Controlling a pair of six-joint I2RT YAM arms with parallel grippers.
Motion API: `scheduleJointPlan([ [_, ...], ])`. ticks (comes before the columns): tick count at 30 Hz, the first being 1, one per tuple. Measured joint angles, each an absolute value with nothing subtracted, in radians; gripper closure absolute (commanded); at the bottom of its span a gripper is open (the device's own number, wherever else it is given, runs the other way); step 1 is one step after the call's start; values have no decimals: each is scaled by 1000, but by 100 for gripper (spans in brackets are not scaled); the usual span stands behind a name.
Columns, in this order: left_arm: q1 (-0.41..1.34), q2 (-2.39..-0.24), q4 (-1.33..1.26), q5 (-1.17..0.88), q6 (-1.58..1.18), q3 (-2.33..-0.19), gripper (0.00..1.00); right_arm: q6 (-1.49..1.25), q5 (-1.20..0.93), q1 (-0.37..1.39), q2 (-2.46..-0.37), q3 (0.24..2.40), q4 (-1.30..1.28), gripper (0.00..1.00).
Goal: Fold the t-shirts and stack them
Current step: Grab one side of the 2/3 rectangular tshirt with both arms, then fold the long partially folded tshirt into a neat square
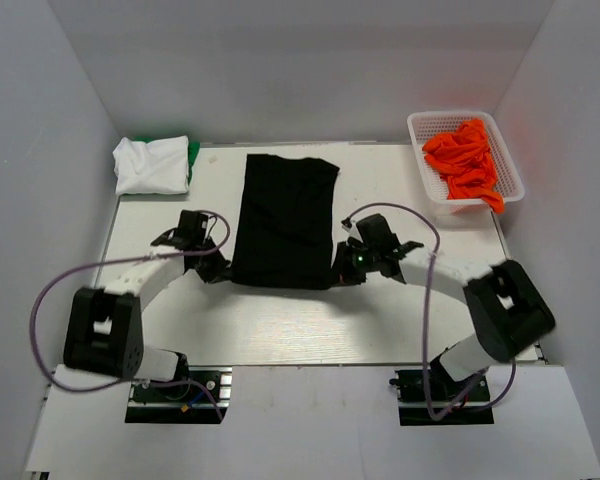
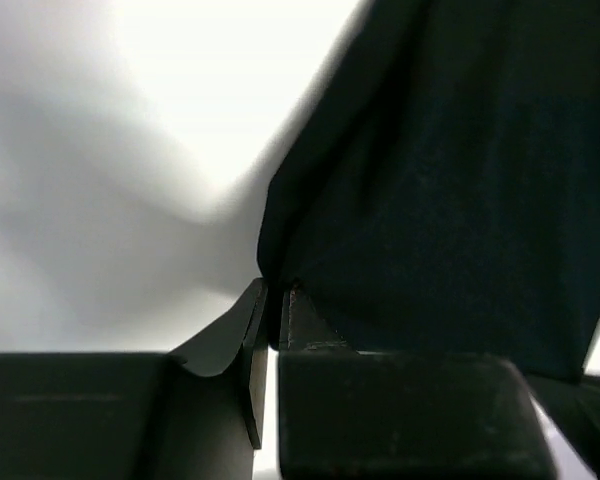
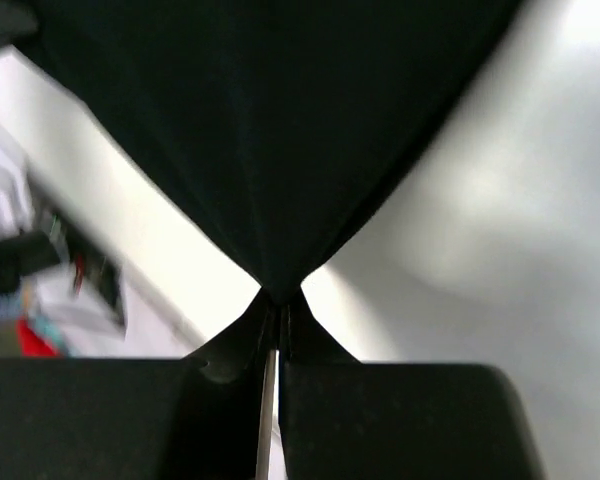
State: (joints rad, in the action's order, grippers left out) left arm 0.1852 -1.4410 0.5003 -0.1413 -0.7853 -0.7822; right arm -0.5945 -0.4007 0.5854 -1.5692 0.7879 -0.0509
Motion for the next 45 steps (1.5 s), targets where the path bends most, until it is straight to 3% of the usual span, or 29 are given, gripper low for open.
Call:
scheduleJointPlan([
  [9, 195, -1039, 909, -319, -736, -795, 100, -580, -482, 659, -1186, 707, -355, 100],
  [16, 210, -954, 1196, -340, -727, -982, 100, -653, -509, 675, -990, 743, -530, 100],
  [21, 213, -950, 1272, -339, -733, -1095, 100, -677, -502, 675, -967, 779, -589, 100],
  [31, 200, -1027, 1101, -256, -784, -1181, 100, -653, -380, 636, -1092, 988, -625, 100],
  [45, 198, -1307, 792, -210, -802, -1238, 100, -604, -393, 506, -1280, 1076, -557, 100],
])
